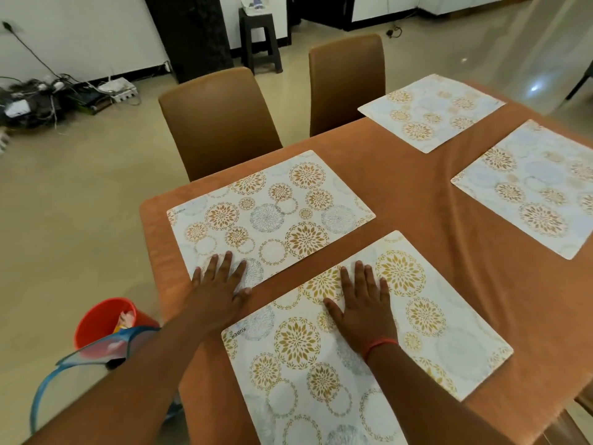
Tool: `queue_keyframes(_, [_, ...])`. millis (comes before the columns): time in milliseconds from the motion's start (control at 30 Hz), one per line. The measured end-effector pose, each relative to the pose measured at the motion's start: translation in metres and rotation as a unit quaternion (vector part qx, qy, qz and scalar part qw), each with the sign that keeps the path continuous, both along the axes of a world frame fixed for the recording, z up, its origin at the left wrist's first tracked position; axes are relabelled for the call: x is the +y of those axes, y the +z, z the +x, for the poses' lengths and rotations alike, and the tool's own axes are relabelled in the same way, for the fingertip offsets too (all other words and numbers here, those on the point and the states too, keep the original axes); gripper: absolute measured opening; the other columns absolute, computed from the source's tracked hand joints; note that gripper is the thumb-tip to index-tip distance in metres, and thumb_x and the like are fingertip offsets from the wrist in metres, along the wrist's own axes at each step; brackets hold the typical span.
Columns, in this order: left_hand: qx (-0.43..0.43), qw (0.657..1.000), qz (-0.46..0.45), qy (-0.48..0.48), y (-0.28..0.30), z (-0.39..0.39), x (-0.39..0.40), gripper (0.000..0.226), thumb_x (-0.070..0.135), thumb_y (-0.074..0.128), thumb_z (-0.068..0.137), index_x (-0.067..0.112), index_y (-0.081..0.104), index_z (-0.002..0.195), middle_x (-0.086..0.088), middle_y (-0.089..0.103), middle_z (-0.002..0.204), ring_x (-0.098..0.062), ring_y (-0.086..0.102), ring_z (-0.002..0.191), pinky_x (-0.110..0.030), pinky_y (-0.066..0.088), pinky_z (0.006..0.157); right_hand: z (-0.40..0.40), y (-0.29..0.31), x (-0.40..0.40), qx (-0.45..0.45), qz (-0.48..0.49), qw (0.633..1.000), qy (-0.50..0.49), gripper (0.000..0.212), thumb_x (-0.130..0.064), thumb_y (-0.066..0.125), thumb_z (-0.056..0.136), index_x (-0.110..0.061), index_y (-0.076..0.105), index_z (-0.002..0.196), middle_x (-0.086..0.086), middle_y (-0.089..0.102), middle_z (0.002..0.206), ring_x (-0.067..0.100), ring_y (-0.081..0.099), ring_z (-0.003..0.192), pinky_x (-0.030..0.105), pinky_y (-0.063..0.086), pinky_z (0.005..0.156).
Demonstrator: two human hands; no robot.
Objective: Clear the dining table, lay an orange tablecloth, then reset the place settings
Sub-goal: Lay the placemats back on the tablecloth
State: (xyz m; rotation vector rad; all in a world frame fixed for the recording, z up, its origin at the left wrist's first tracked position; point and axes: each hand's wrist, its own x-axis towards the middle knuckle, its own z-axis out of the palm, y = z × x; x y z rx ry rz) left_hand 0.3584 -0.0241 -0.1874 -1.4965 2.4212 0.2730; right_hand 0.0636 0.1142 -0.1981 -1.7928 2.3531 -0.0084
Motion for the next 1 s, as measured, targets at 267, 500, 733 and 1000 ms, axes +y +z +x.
queue_keyframes(267, [-0.010,1.000,0.021,-0.007,0.002,0.002,-0.003,0.073,0.071,0.013,0.096,0.040,-0.015,0.156,0.001,-0.025,0.164,-0.027,-0.020,0.152,-0.053,-0.004,0.123,-0.004,-0.001,0.005,0.009,0.022,1.000,0.006,0.081,-0.073,0.000,0.091,-0.027,-0.016,0.155,0.006,-0.026,0.161,0.024,-0.024,0.149,0.050,-0.007,0.122])
queue_keyframes(500, [-0.006,1.000,0.023,0.000,0.003,0.008,-0.004,0.070,0.069,0.013,0.098,0.040,-0.014,0.156,0.002,-0.026,0.164,-0.025,-0.023,0.151,-0.053,-0.007,0.122,0.004,0.002,0.002,0.007,0.017,1.000,-0.008,0.084,-0.073,-0.012,0.084,-0.027,-0.019,0.154,0.008,-0.023,0.162,0.025,-0.019,0.150,0.051,-0.004,0.122])
queue_keyframes(733, [0.000,1.000,0.020,-0.017,0.007,0.017,-0.011,0.067,0.064,0.015,0.101,0.039,-0.010,0.157,0.002,-0.022,0.165,-0.024,-0.019,0.153,-0.053,-0.005,0.123,0.006,-0.002,-0.004,0.019,0.000,1.000,-0.019,0.084,-0.072,-0.003,0.089,-0.023,-0.008,0.158,0.011,-0.012,0.165,0.029,-0.009,0.152,0.053,-0.001,0.122])
queue_keyframes(1000, [-0.003,1.000,0.011,-0.017,0.001,0.026,-0.002,0.069,0.066,0.013,0.099,0.038,-0.006,0.158,0.001,-0.017,0.167,-0.025,-0.017,0.153,-0.054,-0.003,0.123,0.020,-0.015,0.003,0.016,-0.022,0.999,-0.017,0.082,-0.072,0.007,0.094,-0.021,0.003,0.159,0.014,0.000,0.165,0.032,0.002,0.152,0.055,0.005,0.121])
